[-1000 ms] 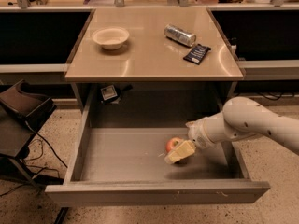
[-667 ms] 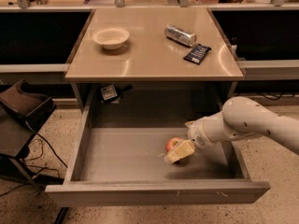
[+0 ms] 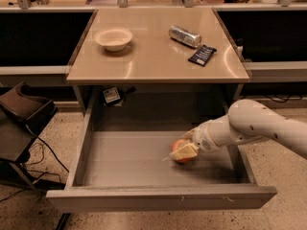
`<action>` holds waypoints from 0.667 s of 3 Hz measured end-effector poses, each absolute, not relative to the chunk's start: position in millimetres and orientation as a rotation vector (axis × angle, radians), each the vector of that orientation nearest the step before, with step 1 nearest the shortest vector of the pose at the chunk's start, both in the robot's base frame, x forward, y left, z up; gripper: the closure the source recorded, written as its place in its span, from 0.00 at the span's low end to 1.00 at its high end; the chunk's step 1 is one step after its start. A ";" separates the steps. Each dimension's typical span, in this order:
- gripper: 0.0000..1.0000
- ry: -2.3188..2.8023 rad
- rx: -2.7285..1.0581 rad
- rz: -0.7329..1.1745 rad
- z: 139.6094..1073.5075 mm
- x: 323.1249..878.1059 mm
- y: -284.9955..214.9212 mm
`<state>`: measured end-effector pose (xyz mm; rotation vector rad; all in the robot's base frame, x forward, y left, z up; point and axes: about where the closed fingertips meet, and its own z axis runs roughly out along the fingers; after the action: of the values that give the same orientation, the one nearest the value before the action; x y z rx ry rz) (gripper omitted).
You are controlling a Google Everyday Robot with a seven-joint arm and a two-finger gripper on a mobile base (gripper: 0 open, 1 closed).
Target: Pick apple from top drawer and place on counter
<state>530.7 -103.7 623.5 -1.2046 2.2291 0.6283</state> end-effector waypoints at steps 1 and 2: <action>0.64 2.229 -1.205 0.629 623.6 530.7 -103.6; 0.87 2.228 -1.204 0.630 623.9 530.8 -103.3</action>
Offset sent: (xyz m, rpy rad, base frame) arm 0.0016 -0.0001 0.0046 0.0093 -0.0014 -0.0028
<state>530.8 -103.3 623.9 -1.2045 2.2283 0.6300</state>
